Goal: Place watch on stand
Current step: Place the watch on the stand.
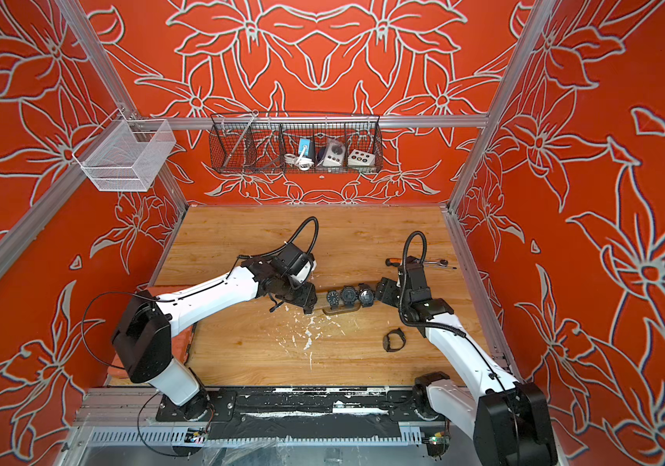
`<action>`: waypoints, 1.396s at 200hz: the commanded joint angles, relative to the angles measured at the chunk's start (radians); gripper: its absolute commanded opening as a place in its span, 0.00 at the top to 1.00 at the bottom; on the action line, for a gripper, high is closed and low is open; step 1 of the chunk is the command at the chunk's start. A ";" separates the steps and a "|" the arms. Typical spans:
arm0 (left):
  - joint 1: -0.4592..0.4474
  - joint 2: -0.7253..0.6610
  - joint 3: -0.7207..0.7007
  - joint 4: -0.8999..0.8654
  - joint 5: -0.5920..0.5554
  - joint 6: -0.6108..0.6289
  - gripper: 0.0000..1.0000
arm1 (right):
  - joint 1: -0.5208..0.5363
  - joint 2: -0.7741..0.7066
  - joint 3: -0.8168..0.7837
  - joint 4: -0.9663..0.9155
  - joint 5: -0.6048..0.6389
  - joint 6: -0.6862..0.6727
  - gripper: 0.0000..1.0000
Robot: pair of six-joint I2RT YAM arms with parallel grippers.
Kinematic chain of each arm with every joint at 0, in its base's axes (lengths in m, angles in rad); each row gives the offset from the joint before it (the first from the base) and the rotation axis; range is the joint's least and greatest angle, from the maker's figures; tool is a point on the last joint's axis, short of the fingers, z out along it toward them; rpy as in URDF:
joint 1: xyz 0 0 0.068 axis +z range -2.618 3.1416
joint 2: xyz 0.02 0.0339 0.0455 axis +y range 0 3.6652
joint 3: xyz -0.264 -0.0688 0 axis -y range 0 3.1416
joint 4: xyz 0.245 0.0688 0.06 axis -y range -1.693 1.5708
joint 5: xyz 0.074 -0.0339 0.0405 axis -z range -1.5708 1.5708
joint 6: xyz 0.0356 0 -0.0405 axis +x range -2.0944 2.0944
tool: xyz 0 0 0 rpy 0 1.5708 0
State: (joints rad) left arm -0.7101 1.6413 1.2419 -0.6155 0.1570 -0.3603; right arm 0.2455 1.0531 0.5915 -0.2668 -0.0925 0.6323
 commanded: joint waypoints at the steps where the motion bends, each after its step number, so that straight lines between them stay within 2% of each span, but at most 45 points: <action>1: -0.008 -0.019 -0.005 0.015 0.020 -0.004 0.55 | -0.018 0.014 0.037 -0.010 -0.027 0.017 0.24; 37: -0.012 -0.002 -0.003 0.035 0.046 -0.012 0.59 | -0.020 0.020 0.035 -0.003 -0.024 0.012 0.26; 79: -0.033 0.036 0.020 0.039 0.059 -0.015 0.58 | -0.020 0.014 0.013 0.012 -0.051 0.038 0.28; 150: -0.061 0.069 0.050 0.061 0.059 -0.027 0.61 | -0.020 -0.105 0.009 -0.086 0.021 0.027 0.27; 197: -0.065 0.057 0.041 0.072 0.036 -0.036 0.58 | -0.020 -0.183 0.007 -0.168 0.049 -0.006 0.27; 216: -0.067 -0.002 -0.005 0.102 -0.004 -0.051 0.50 | -0.019 -0.198 0.006 -0.204 0.050 -0.036 0.27; 237: -0.087 -0.128 -0.092 0.178 -0.055 -0.068 0.40 | -0.019 -0.235 0.001 -0.253 0.032 -0.050 0.27; 261: -0.105 -0.281 -0.226 0.291 -0.085 -0.085 0.34 | -0.019 -0.287 -0.003 -0.328 0.028 -0.035 0.27; 279: -0.103 -0.425 -0.370 0.355 -0.215 -0.157 0.32 | -0.018 -0.297 0.003 -0.401 0.068 -0.018 0.32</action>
State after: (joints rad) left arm -0.8112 1.3731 1.0058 -0.3820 0.0944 -0.4351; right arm 0.2337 0.7742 0.5949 -0.5354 -0.0696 0.6090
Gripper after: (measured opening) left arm 0.658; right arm 0.700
